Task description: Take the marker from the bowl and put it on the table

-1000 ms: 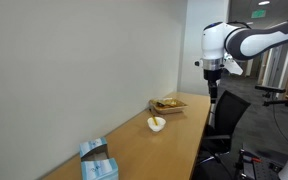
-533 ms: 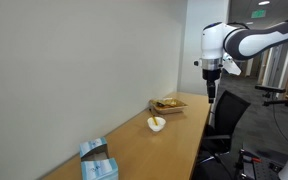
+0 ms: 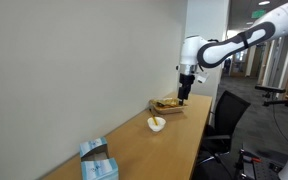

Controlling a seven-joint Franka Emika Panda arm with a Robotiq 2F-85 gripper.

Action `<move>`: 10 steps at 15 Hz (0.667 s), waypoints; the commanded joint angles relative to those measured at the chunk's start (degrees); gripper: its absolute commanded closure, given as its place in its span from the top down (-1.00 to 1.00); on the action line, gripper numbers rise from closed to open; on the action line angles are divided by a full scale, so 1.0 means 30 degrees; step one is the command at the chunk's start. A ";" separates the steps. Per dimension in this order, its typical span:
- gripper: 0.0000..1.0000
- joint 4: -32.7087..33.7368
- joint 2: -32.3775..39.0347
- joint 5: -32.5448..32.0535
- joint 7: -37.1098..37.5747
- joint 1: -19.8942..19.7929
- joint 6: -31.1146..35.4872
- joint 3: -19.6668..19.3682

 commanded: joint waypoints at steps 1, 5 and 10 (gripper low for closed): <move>1.00 0.3417 0.3907 0.0866 0.1394 -0.0062 0.0493 -0.0452; 1.00 0.7424 0.8069 0.2344 0.1344 -0.0183 0.0371 -0.1060; 1.00 1.1424 1.1824 0.3958 0.1369 -0.0448 0.0133 -0.1408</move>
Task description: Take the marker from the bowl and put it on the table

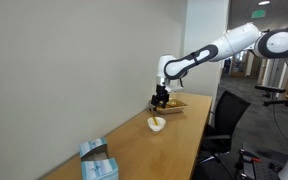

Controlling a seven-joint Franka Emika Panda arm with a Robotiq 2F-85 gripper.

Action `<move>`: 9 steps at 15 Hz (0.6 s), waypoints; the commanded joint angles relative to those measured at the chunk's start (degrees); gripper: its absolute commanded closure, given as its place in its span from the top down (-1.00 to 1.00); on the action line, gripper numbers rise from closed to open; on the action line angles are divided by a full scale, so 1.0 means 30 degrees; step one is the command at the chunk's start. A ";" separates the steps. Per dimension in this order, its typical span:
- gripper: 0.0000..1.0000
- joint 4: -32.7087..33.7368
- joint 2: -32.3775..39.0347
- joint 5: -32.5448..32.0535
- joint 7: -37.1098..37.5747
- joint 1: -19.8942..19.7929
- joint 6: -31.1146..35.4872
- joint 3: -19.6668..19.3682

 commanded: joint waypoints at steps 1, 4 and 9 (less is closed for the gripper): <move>1.00 0.2701 0.2223 0.1017 0.0431 -0.0111 -0.1057 -0.0179; 1.00 0.3769 0.3647 0.1458 0.0486 -0.0269 -0.1258 -0.0249; 0.96 0.4637 0.4876 0.1785 0.0648 -0.0491 -0.1483 -0.0442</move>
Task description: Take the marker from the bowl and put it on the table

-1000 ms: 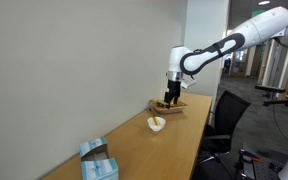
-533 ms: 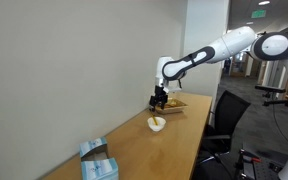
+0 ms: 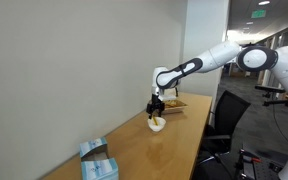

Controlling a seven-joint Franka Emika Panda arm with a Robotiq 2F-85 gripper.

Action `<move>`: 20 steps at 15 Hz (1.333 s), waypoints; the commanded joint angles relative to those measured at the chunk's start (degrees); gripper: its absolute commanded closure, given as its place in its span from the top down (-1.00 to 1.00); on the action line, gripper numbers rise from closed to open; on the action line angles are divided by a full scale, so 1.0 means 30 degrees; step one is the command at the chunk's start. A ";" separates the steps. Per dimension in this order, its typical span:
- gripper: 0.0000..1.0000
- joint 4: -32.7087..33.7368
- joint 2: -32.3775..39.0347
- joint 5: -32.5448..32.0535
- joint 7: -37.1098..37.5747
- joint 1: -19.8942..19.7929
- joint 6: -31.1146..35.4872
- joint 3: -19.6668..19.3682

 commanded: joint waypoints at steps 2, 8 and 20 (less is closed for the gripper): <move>0.92 0.1151 0.0745 0.0593 0.0762 -0.0203 -0.1215 -0.0213; 0.74 0.1290 0.1302 0.1061 0.0864 -0.0498 -0.1436 -0.0304; -0.57 0.2136 0.2367 0.0898 0.1170 -0.0376 -0.1995 -0.0401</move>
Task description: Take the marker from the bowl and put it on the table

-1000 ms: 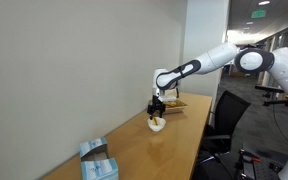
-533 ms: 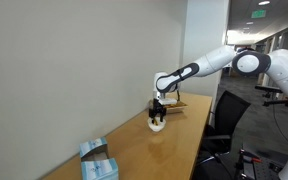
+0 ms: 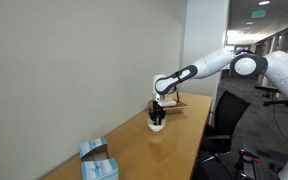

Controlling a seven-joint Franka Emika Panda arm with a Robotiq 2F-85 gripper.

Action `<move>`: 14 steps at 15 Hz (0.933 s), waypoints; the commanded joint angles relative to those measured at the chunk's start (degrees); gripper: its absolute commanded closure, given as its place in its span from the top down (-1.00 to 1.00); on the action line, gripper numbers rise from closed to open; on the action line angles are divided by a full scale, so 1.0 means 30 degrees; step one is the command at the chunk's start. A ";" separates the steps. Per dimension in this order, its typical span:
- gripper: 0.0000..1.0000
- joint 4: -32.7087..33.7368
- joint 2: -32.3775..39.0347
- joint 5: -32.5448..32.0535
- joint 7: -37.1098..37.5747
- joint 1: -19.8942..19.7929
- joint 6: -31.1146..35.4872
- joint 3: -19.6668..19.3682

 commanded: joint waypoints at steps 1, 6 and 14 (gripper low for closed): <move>-0.74 0.0789 0.0278 0.0125 0.0522 0.0203 -0.0786 -0.0206; -0.89 0.0674 -0.0119 -0.0381 0.0641 0.0530 -0.0595 -0.0465; -0.89 0.0258 -0.2546 -0.4175 -0.0787 0.2095 -0.5887 -0.0671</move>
